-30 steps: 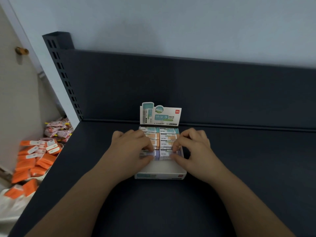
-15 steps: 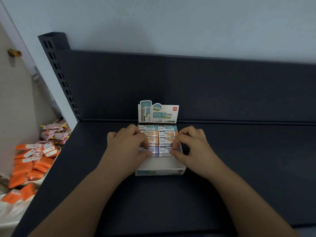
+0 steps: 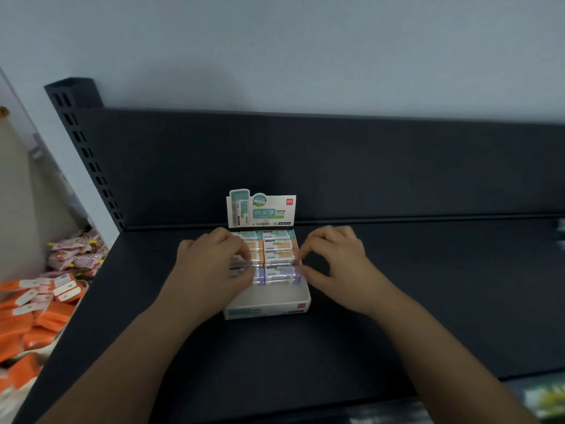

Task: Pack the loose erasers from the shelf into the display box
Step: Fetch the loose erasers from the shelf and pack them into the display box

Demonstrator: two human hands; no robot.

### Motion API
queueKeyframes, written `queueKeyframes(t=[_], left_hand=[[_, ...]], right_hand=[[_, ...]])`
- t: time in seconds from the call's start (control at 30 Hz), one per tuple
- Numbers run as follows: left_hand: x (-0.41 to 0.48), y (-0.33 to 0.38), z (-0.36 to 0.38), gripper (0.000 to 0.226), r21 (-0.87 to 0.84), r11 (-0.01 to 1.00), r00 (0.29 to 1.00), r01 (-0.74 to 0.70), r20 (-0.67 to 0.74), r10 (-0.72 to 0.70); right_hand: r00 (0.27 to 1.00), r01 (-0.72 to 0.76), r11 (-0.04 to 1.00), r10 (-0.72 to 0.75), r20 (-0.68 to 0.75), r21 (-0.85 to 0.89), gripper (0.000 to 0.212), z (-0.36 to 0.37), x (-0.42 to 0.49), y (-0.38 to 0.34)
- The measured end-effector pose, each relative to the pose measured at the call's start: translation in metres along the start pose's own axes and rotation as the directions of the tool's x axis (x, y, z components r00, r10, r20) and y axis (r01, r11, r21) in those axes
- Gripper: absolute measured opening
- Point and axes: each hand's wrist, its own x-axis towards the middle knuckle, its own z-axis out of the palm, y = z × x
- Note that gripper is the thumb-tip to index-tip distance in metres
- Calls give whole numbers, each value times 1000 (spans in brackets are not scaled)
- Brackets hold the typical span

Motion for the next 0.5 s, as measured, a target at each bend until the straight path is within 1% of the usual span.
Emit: queueKeyframes(t=[0.07,0.13,0.2,0.3,0.4,0.5], left_hand=[[1,5,-3,14,-13,1000,1000,-17,-26,16],[1,14,-5,19,-1,998,998,-58,-9,58],[1,32,-7,26,-1,992,989,-124,78,124],[2,71,-6,38,-5,973,956,-230,184,226],[7,121,8,54,80,949,934,-305,223,281],[9,174,32,62,146,942,936,-303,234,264]], right_hand=[[1000,-18,999,18,-12,-46,23,-9,-10,7],[999,-39,994,37,-23,-102,27,-16,-22,17],[998,-64,989,62,-15,-134,33,-23,-38,28],[994,-112,986,114,3,-119,44,-37,-66,51],[986,-166,979,168,0,-119,51,-54,-92,77],[981,-195,971,196,-7,-137,56,-77,-123,104]])
